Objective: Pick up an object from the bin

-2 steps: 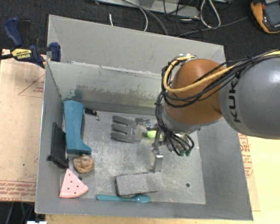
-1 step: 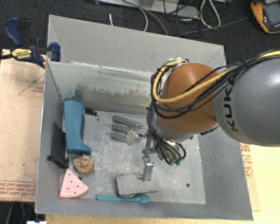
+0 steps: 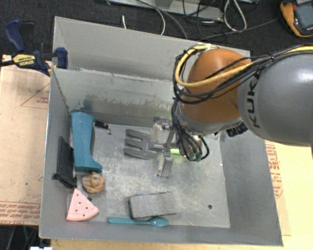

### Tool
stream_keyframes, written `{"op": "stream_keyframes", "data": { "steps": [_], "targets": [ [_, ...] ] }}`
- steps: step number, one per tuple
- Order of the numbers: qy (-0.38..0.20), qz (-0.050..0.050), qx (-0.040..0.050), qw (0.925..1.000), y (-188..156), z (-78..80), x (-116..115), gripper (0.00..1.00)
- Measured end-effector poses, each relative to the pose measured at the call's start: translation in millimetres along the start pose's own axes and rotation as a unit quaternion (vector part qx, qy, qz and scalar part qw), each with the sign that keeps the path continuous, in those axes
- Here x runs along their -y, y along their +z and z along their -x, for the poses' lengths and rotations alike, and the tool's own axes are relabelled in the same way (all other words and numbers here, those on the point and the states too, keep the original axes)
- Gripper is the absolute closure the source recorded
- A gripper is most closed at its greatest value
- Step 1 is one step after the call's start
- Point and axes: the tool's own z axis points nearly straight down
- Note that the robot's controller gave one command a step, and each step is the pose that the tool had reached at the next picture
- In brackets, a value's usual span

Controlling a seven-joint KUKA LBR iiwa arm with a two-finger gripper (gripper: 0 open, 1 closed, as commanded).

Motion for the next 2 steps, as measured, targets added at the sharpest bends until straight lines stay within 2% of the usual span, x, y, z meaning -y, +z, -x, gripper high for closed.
{"op": "stream_keyframes", "data": {
  "steps": [1,2],
  "targets": [
    [0.018,0.001,-0.0011,0.9998,26.5,-19.5,18.7,0.00],
    [-0.047,0.000,0.0032,0.9989,53.1,26.2,15.5,0.00]
  ]
}}
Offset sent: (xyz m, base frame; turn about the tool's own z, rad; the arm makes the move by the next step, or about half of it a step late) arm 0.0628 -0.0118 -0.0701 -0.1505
